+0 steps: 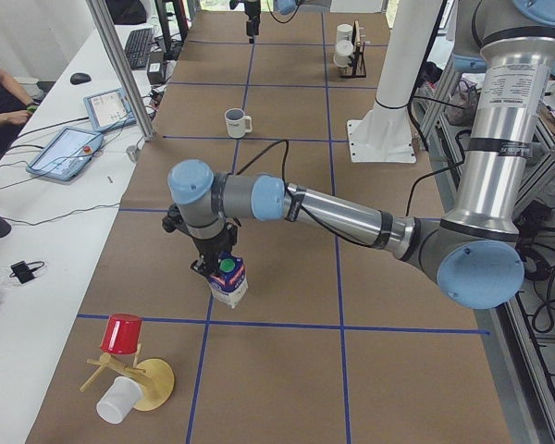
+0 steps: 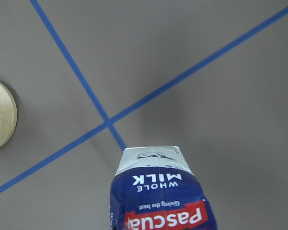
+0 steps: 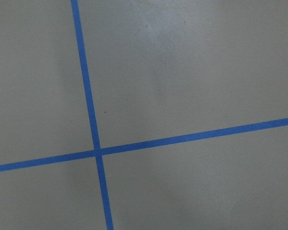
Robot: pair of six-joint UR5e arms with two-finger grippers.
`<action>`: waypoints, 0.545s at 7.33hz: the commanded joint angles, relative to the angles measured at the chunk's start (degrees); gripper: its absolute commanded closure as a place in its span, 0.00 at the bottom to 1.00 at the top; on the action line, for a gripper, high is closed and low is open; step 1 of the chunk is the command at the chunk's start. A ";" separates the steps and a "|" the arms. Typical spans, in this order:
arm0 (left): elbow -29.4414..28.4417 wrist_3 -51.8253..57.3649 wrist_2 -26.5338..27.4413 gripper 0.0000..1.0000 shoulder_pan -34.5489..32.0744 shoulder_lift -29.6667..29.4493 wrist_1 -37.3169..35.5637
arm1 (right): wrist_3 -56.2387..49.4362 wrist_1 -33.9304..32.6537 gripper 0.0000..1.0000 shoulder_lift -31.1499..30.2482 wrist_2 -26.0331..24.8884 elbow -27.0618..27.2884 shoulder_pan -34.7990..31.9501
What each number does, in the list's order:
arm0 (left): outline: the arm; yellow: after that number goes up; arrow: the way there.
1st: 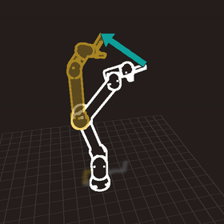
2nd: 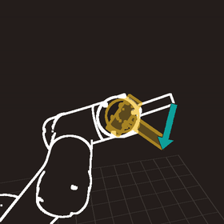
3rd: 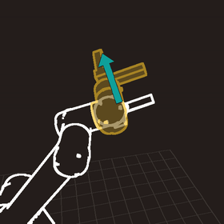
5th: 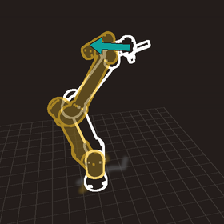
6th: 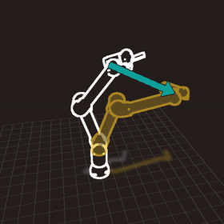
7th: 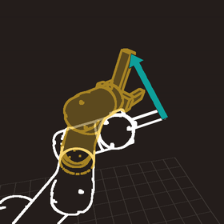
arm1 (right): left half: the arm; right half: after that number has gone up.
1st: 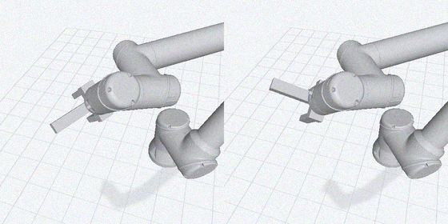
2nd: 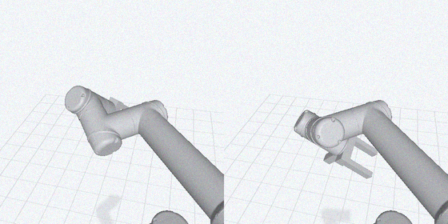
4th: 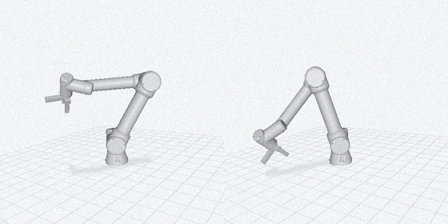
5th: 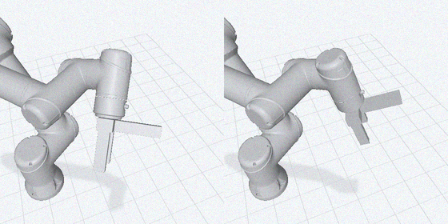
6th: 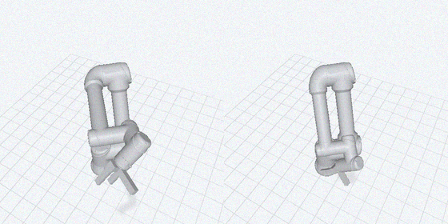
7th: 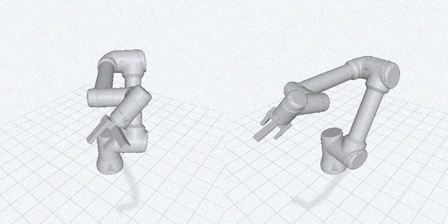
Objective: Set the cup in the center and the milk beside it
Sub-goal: 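Carry the milk carton with the left gripper beside the white mug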
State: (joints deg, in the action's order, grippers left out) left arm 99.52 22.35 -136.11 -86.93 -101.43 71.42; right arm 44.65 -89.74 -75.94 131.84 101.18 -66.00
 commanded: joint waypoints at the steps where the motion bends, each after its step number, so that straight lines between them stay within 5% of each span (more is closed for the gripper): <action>1: 1.64 -20.57 -2.83 1.00 7.17 -9.53 -4.27 | 0.00 0.09 0.00 0.00 0.00 -0.02 0.00; 4: 0.16 -54.86 -2.76 1.00 25.26 -24.02 -3.13 | 0.00 0.09 0.00 0.00 -0.26 -0.02 0.08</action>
State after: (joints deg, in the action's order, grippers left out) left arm 100.58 -19.16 -138.95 -69.40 -119.21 67.86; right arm 44.65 -89.65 -75.97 131.74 101.13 -65.94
